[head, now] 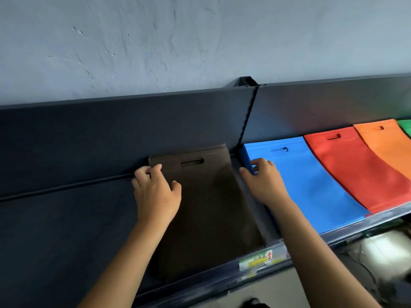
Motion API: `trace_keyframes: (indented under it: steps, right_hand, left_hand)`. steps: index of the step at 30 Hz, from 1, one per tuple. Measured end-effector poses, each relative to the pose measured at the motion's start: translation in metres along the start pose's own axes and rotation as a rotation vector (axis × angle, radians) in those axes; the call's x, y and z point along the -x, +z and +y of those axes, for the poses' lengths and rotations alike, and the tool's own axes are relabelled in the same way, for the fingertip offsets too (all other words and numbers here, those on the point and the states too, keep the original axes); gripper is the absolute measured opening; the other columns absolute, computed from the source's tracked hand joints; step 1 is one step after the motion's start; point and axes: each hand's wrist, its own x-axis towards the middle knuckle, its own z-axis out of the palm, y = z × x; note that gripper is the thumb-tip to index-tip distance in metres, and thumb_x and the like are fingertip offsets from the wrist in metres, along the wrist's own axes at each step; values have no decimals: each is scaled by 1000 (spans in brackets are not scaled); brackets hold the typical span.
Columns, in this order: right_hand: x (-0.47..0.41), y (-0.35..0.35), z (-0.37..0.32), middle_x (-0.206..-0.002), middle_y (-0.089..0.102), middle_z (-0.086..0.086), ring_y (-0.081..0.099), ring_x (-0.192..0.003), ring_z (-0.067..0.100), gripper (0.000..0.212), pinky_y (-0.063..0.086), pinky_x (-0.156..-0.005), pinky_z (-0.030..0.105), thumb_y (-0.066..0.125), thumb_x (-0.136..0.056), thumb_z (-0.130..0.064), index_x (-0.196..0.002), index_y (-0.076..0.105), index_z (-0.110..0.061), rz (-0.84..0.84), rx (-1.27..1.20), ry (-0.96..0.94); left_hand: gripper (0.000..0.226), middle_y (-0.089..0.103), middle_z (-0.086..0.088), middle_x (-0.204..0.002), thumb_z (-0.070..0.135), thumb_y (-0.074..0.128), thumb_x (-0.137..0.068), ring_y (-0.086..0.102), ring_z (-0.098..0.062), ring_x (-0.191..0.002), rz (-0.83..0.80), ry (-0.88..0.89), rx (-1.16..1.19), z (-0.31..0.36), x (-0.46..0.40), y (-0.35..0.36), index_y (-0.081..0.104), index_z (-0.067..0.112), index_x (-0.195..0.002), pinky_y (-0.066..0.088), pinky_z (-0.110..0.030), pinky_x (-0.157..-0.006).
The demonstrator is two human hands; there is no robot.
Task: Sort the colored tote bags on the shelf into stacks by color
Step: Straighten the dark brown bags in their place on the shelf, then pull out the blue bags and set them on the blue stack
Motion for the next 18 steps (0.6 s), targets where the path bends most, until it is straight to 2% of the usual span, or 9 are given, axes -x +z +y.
trace_keyframes:
  steps: [2, 4, 6, 9, 12, 13, 14, 16, 18]
  right_hand:
    - [-10, -23, 22, -131, 60, 8, 63, -114, 26, 47, 45, -91, 35, 64, -99, -47, -134, 62, -16, 47, -27, 5]
    - [-25, -44, 46, -127, 65, 9, 62, -116, 26, 42, 44, -90, 33, 64, -99, -42, -131, 66, -14, 75, -28, 17]
    - [-44, -64, 70, -121, 71, 9, 64, -117, 29, 39, 49, -92, 36, 65, -99, -39, -126, 70, -12, 71, -22, 24]
    - [-70, -85, 101, -110, 76, 7, 69, -104, 29, 32, 52, -84, 35, 66, -97, -37, -117, 74, -12, 34, -15, -4]
    - [-92, -104, 135, -98, 75, 1, 69, -93, 26, 25, 52, -76, 32, 67, -97, -39, -107, 74, -18, -31, -30, -48]
    - [-98, -109, 144, -91, 72, -1, 69, -84, 25, 21, 51, -69, 30, 67, -97, -39, -102, 73, -20, -86, -32, -53]
    - [-104, -115, 156, -83, 68, -2, 67, -73, 24, 19, 48, -61, 28, 67, -97, -39, -96, 70, -21, -155, -27, -54]
    - [-115, -122, 174, -71, 61, -2, 57, -59, 22, 24, 40, -52, 27, 68, -97, -38, -80, 62, -22, -290, 14, -67]
    - [-124, -122, 185, -63, 54, -3, 50, -57, 21, 37, 36, -52, 29, 68, -97, -36, -66, 52, -21, -373, 36, -104]
  left_hand:
    - [48, 43, -3, -137, 30, 67, -95, 47, -22, -125, -23, 96, 152, 24, 7, 7, 53, 19, -140, 48, -36, -101]
    - [39, 50, 4, -130, 28, 64, -98, 56, -9, -115, -169, 101, 310, 52, 15, 18, 56, 23, -136, 48, -22, -90]
    - [40, 57, 9, -125, 27, 61, -100, 60, -4, -106, -335, 46, 407, 85, 22, 35, 55, 25, -139, 48, -18, -80]
    - [46, 65, 10, -123, 27, 60, -98, 64, -8, -109, -463, -87, 561, 134, 27, 61, 53, 26, -144, 54, -33, -97]
    - [62, 63, -1, -135, 35, 61, -95, 62, -22, -122, -465, -280, 632, 177, 26, 86, 44, 23, -153, 48, -47, -110]
    - [68, 61, -5, -137, 40, 63, -91, 60, -26, -125, -479, -338, 621, 186, 25, 94, 43, 20, -153, 46, -50, -112]
    - [71, 61, -7, -131, 44, 66, -84, 61, -27, -121, -492, -388, 626, 195, 24, 106, 48, 17, -146, 45, -50, -112]
    - [56, 61, -10, -106, 47, 70, -66, 62, -24, -98, -470, -473, 656, 215, 25, 126, 55, 13, -107, 48, -46, -103]
    - [38, 55, -6, -87, 39, 73, -75, 57, -23, -78, -416, -507, 662, 233, 26, 133, 49, 11, -86, 50, -35, -81]
